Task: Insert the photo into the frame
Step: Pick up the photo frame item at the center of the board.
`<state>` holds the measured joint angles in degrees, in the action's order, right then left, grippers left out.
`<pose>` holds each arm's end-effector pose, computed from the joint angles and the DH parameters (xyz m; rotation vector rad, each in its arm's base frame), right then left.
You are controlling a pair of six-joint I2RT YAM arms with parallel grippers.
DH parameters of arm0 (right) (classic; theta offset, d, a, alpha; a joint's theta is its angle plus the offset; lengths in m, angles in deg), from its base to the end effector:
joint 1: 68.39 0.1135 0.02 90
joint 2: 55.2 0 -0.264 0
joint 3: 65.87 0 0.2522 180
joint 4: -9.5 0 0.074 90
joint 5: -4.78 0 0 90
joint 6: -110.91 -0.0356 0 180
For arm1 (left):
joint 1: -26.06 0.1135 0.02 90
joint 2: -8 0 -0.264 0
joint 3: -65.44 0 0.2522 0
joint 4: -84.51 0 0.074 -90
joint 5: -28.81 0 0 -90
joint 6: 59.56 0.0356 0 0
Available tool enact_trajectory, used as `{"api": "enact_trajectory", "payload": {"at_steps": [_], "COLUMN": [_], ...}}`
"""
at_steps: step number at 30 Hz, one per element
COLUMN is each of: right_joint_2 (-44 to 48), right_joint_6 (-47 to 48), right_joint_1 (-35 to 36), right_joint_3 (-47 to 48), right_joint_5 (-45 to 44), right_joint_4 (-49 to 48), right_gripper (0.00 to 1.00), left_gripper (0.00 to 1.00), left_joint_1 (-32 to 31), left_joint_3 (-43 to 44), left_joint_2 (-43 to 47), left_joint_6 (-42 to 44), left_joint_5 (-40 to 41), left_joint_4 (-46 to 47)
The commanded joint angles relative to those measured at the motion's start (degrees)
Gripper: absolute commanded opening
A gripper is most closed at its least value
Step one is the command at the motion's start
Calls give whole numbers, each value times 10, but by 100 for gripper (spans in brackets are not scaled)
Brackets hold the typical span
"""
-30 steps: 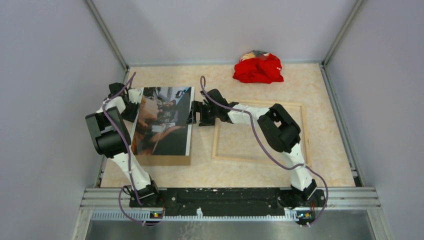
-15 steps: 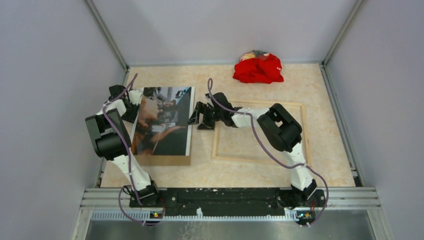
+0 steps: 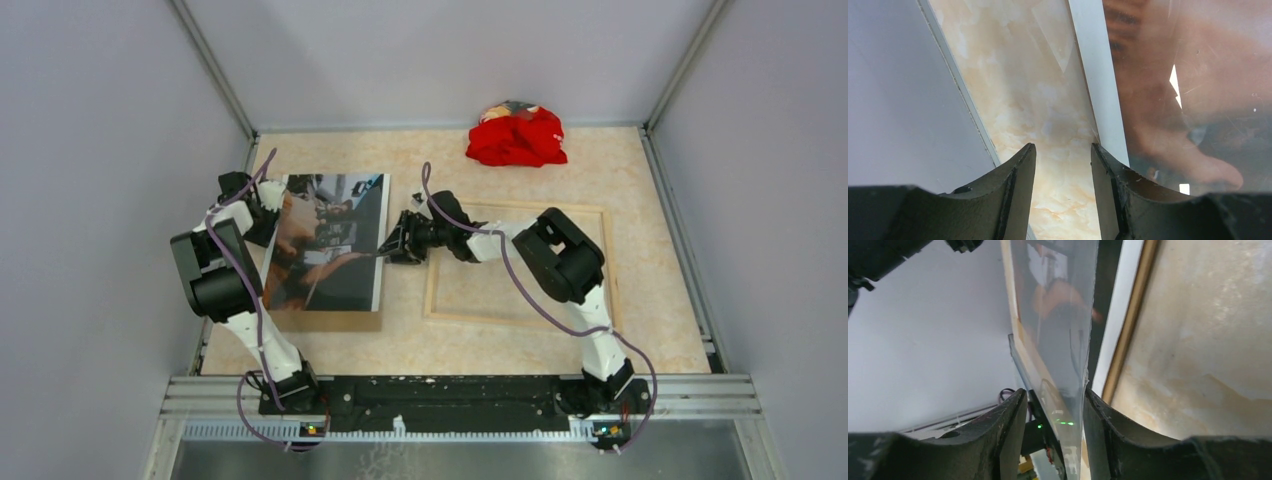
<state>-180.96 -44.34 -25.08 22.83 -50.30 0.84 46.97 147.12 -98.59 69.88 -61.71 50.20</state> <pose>0.3253 0.3347 0.1267 0.0153 2.4995 1.6401 0.3553 0.1354 0.1661 0.4300 2.6152 0.3563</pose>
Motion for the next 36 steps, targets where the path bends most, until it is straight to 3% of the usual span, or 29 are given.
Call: {"api": "enact_trajectory", "payload": {"at_steps": [1,9,11,13,14,18,25,32,36], "right_joint_2": [42,31,26,25,29,73,148,191,214], "right_joint_6": [-31,-15,7,29,46,110,274,404,504], "right_joint_1": [1,14,19,18,18,4,-41,-68,-71], "right_joint_3": [-3,17,41,59,70,89,191,273,311], "right_joint_5": [25,15,4,-7,-14,-27,13,37,32], "right_joint_4": [-78,-57,-27,6,28,98,313,500,607], "right_gripper": [43,37,25,4,0,0,0,0,0], "left_gripper": [52,52,53,54,55,63,98,99,99], "left_joint_1": [-4,-4,-4,-4,-4,-4,-4,-5,-25], "left_joint_3": [-32,-28,-22,-13,-7,31,146,249,269], "left_joint_2": [-19,-18,-17,-12,-8,9,41,65,76], "left_joint_6": [-4,-4,-3,1,5,16,58,137,169], "left_joint_5": [-42,-52,-55,-61,-66,-88,-153,-252,-375], "left_joint_4": [-76,-85,-95,-109,-117,-169,-303,-450,-510]}}
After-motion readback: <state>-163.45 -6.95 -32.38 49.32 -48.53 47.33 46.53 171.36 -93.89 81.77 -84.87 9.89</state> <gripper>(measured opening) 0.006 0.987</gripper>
